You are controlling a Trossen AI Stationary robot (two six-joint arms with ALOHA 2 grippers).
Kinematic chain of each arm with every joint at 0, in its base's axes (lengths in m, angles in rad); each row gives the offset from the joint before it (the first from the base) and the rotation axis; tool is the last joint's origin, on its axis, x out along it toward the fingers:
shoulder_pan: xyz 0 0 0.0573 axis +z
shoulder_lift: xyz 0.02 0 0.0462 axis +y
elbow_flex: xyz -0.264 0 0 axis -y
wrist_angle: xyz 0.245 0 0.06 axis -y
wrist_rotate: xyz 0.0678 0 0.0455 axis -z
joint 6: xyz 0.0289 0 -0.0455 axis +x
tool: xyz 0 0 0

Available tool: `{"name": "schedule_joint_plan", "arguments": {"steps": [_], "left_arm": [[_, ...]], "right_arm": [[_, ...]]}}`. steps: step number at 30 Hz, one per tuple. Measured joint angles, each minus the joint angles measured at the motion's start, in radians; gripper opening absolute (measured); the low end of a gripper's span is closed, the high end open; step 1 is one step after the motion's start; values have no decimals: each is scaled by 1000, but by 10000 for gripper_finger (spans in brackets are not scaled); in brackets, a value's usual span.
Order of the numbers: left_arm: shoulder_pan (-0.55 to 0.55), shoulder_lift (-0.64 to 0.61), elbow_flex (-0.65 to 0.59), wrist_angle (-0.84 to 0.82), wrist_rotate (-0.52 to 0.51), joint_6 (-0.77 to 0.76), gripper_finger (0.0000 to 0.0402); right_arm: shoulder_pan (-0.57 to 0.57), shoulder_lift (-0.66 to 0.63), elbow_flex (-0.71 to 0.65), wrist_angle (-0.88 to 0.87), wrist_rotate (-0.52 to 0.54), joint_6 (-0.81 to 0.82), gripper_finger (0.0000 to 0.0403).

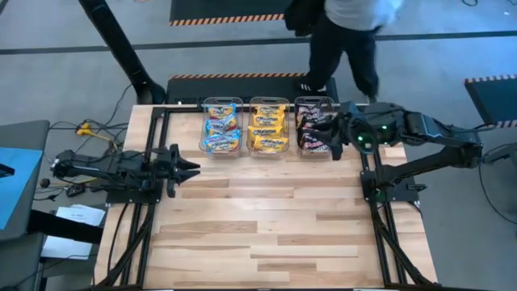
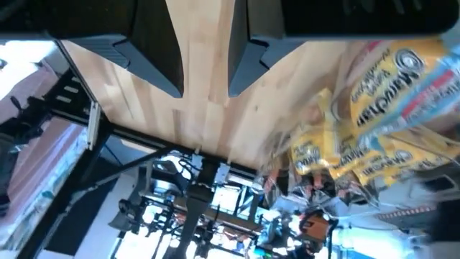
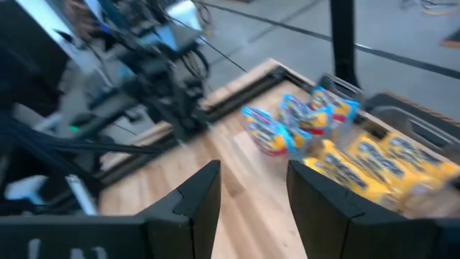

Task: Sort Maruchan noodles
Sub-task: Return to Home Position

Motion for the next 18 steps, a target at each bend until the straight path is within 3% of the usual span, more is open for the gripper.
{"name": "schedule_joint_plan", "arguments": {"steps": [7,18], "left_arm": [[-25,-106,-133,70,47,19,98],[-35,-182,-241,137,51,4,98]], "right_arm": [[62,-45,0,52,1,13,182],[106,-85,1,57,2,-29,182]]}}
